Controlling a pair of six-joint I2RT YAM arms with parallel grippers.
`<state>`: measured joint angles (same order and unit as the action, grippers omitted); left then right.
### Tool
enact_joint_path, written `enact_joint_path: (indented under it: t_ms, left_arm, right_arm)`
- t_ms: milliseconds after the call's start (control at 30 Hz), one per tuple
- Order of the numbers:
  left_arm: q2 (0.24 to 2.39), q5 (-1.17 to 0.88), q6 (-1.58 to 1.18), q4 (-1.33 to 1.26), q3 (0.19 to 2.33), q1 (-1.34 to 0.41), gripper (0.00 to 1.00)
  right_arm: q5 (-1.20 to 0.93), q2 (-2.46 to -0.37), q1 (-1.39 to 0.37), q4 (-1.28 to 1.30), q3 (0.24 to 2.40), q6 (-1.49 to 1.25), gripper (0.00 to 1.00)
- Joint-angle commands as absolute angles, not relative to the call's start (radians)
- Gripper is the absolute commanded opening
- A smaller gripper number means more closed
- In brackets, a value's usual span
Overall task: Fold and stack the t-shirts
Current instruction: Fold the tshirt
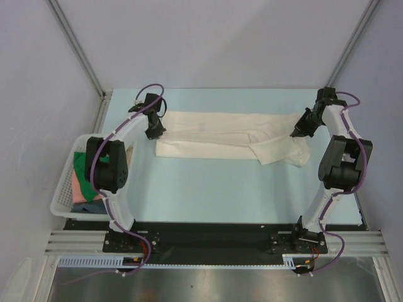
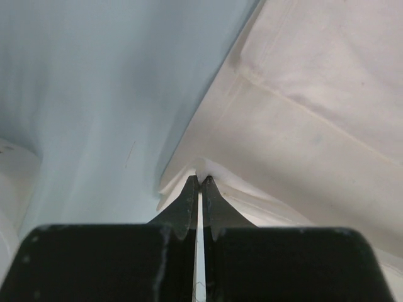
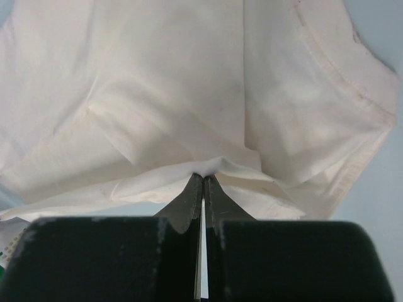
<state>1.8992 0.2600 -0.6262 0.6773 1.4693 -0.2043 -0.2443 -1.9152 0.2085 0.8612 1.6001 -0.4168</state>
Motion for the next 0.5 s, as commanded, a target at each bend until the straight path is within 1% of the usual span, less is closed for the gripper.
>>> enact_joint_path:
  t_ms: [0, 200, 467]
  left_arm:
    - [1.936, 0.287, -0.603, 0.704, 1.563, -0.192, 0.0]
    - [2.022, 0.296, -0.603, 0.742, 1.658, -0.19, 0.0]
    - [2.054, 0.308, -0.601, 0.753, 1.677, -0.183, 0.0]
  right_arm:
    - [-0.259, -1.957, 0.204, 0.879, 1.683, -0.403, 0.0]
    - [-0.288, -2.051, 0.198, 0.894, 1.801, -0.403, 0.0]
    - [-0.311, -2.147, 0.187, 0.937, 1.922, -0.396, 0.0]
